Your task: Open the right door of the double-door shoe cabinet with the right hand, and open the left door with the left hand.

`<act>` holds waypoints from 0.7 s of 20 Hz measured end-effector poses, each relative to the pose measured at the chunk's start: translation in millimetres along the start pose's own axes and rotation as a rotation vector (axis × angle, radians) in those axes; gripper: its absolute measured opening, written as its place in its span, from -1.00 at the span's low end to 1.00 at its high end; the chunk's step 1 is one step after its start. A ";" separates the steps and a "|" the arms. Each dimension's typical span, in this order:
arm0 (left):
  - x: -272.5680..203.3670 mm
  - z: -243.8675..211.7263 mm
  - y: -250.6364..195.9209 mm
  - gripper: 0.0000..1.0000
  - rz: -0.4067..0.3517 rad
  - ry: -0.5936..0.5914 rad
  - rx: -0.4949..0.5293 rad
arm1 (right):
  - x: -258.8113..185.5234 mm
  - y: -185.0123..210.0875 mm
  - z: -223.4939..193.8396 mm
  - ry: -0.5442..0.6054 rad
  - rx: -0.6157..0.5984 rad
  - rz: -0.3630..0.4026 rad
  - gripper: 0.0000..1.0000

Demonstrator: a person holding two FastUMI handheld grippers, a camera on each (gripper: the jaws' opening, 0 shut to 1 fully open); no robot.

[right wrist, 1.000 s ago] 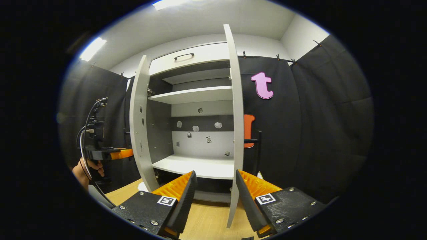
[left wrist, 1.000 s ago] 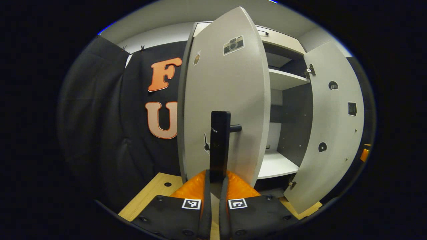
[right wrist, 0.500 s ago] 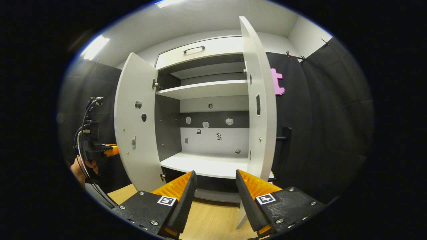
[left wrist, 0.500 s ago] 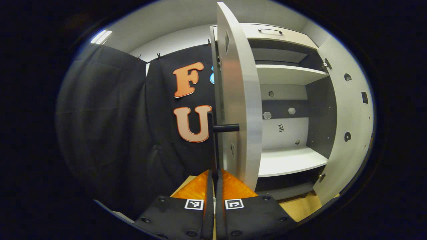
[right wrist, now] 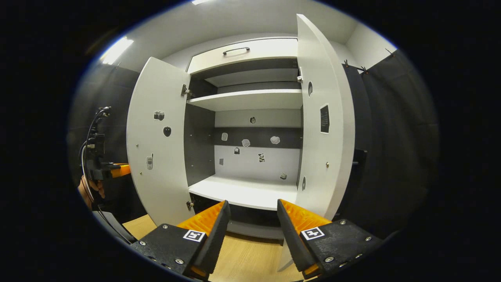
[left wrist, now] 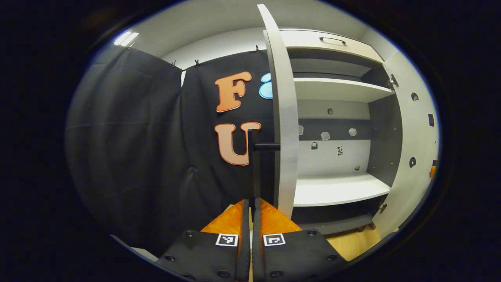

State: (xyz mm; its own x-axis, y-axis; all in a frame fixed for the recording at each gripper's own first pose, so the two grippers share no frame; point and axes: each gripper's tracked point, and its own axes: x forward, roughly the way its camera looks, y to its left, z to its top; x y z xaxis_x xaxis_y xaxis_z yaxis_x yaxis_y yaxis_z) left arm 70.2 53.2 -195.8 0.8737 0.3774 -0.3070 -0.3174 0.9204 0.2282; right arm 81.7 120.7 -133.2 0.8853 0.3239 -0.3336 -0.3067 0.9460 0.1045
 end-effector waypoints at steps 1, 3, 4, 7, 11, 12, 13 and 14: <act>-5.1 1.5 0.9 -0.82 0.004 -0.007 -0.010 | 2.0 0.2 0.2 -0.001 -0.007 0.001 0.48; -12.8 8.0 7.4 -0.84 0.035 -0.039 -0.007 | 3.9 1.2 2.5 -0.013 -0.018 0.003 0.48; -15.0 9.8 12.0 -0.84 0.050 -0.052 -0.010 | 5.9 1.2 4.1 -0.022 -0.027 0.003 0.48; -25.9 21.6 8.2 -0.84 0.044 -0.102 -0.014 | 11.4 -3.8 8.1 -0.038 -0.051 -0.011 0.49; -33.3 36.7 3.2 -0.84 0.038 -0.146 -0.081 | 12.5 -5.7 15.7 -0.069 -0.086 -0.017 0.50; -35.6 41.5 -1.4 -0.85 0.025 -0.157 -0.093 | 12.4 -5.1 18.3 -0.080 -0.093 -0.017 0.51; -35.3 46.7 -6.0 -0.85 0.010 -0.165 -0.094 | 13.4 -3.8 20.3 -0.089 -0.096 -0.014 0.51; -37.5 50.7 -11.2 -0.82 -0.004 -0.174 -0.089 | 13.3 -2.2 22.0 -0.100 -0.092 -0.012 0.51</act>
